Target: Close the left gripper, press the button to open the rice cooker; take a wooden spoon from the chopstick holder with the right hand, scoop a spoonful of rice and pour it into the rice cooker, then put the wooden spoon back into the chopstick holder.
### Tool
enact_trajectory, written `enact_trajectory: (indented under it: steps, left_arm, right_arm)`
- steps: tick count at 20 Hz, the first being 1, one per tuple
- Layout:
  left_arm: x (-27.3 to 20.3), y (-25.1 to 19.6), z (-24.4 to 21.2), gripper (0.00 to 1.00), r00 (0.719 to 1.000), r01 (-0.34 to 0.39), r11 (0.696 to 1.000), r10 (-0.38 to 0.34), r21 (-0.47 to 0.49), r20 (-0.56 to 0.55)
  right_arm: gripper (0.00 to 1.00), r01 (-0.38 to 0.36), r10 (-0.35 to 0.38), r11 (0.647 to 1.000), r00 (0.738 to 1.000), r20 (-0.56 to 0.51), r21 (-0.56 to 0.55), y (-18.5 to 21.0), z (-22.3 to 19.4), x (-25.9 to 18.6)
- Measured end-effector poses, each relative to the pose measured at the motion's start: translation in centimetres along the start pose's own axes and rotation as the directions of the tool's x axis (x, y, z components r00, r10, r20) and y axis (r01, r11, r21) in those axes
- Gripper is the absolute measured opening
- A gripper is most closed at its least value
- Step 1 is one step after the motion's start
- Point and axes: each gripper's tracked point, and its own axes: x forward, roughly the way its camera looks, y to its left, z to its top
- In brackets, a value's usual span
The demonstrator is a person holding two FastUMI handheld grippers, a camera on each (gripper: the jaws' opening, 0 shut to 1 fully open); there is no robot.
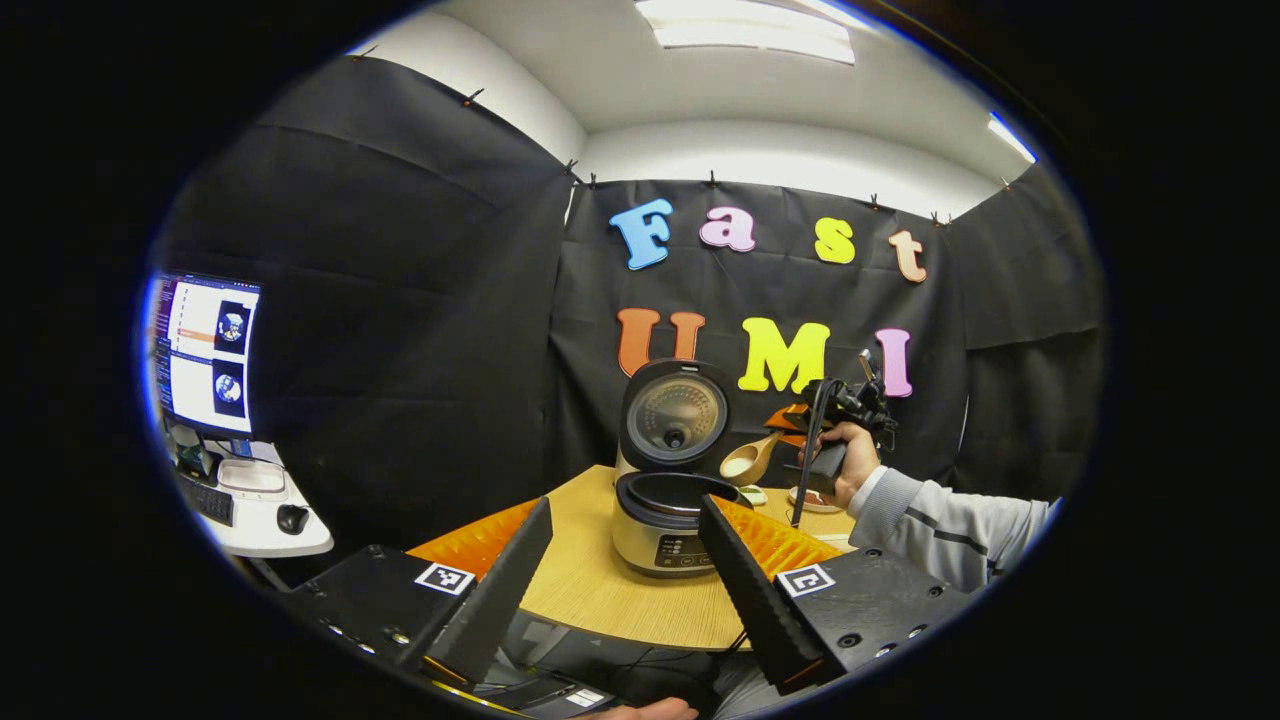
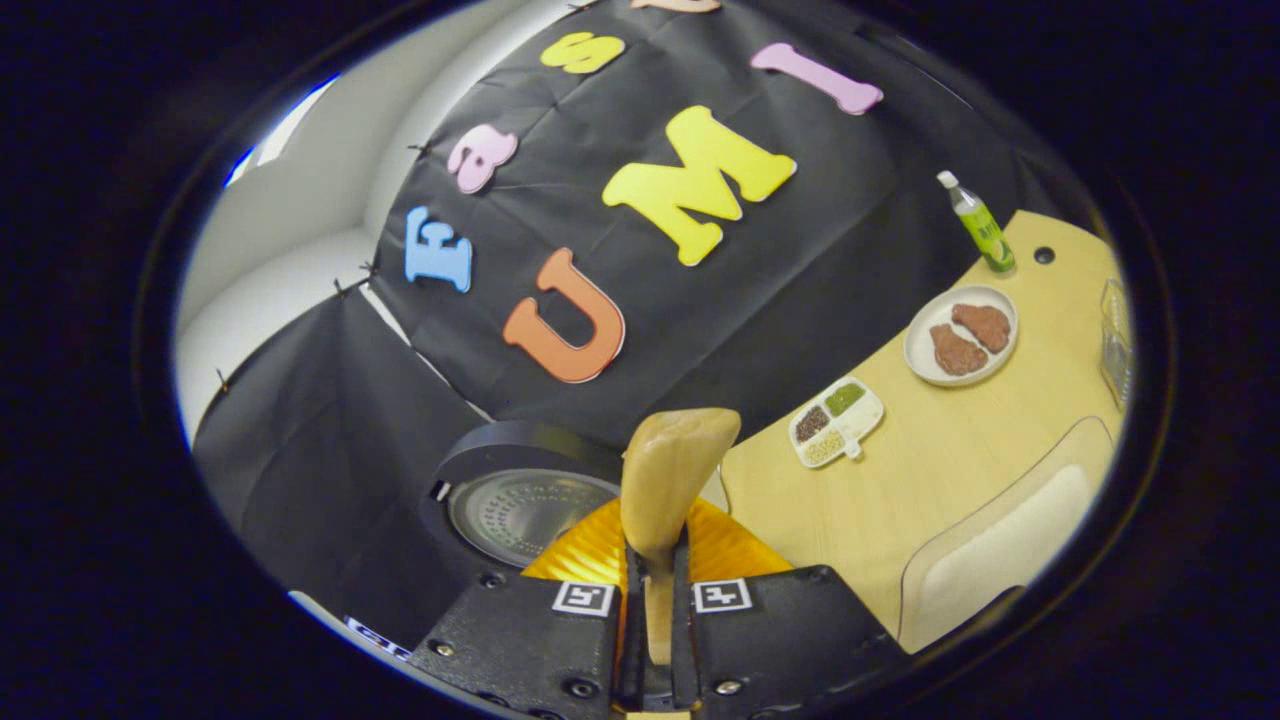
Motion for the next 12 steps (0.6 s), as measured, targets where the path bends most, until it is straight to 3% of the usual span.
enact_trajectory:
  steps: [7,12]
  left_arm:
    - [0.1,-0.1,-0.4,0.94,1.000,0.002,1.000,-0.002,0.010,-0.007]
    - [-0.2,-0.2,-0.4,0.94,1.000,-0.001,0.999,0.001,0.040,-0.002]
  right_arm:
    - [0.16,0.015,-0.012,0.979,1.000,0.015,-0.202,2.6,-2.7,0.8]
    - [0.15,0.061,-0.029,0.913,0.996,0.086,-0.404,3.7,-3.3,0.8]
